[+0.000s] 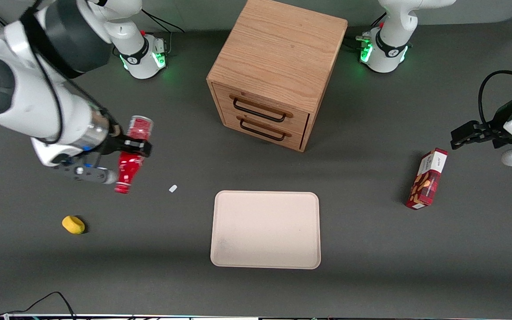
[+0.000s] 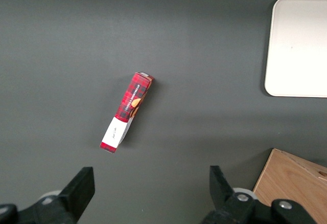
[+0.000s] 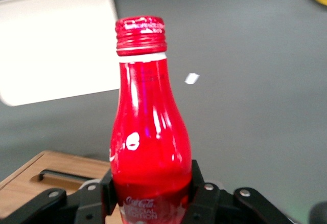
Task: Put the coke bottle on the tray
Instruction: 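Lift the bottle up off the table with the right gripper, then carry the bottle over the cream tray and lower it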
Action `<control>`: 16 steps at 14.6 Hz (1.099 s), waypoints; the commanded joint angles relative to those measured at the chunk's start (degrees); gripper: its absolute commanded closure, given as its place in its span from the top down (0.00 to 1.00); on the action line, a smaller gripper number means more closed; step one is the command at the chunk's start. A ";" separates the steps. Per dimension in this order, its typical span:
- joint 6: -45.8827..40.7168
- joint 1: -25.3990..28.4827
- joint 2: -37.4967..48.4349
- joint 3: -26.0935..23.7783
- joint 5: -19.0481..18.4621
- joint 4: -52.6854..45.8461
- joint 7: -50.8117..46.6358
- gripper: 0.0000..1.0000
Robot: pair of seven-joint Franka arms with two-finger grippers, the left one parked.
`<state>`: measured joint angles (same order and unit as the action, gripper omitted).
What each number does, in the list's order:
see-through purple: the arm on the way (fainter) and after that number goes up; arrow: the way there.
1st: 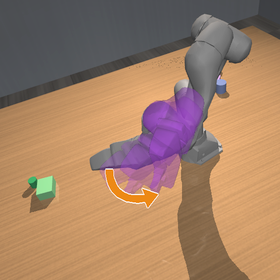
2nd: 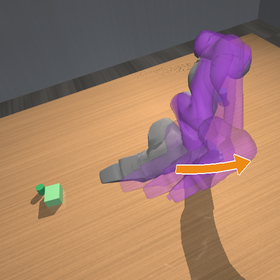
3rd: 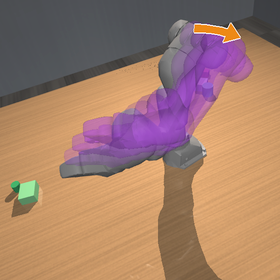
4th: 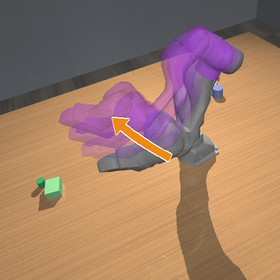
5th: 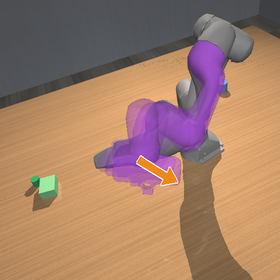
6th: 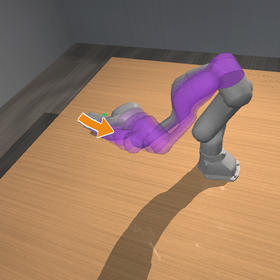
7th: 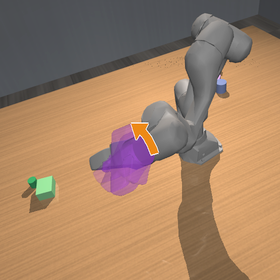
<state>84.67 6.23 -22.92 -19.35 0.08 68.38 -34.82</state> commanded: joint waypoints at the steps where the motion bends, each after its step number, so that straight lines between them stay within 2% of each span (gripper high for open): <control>1: 4.42 0.27 -9.49 -4.45 -0.25 -6.50 0.19 0.00; 6: 18.57 3.35 -20.92 -5.25 -0.43 -6.15 0.63 0.00; 9: 24.56 4.14 -26.89 -5.43 -5.42 -5.89 1.16 0.00; 14: 33.70 4.23 -33.41 -5.43 -6.14 -5.80 1.16 0.00; 16: 36.78 4.84 -35.60 -5.43 -8.85 -5.71 1.07 0.00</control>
<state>119.68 10.26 -55.91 -24.04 -6.24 65.37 -34.57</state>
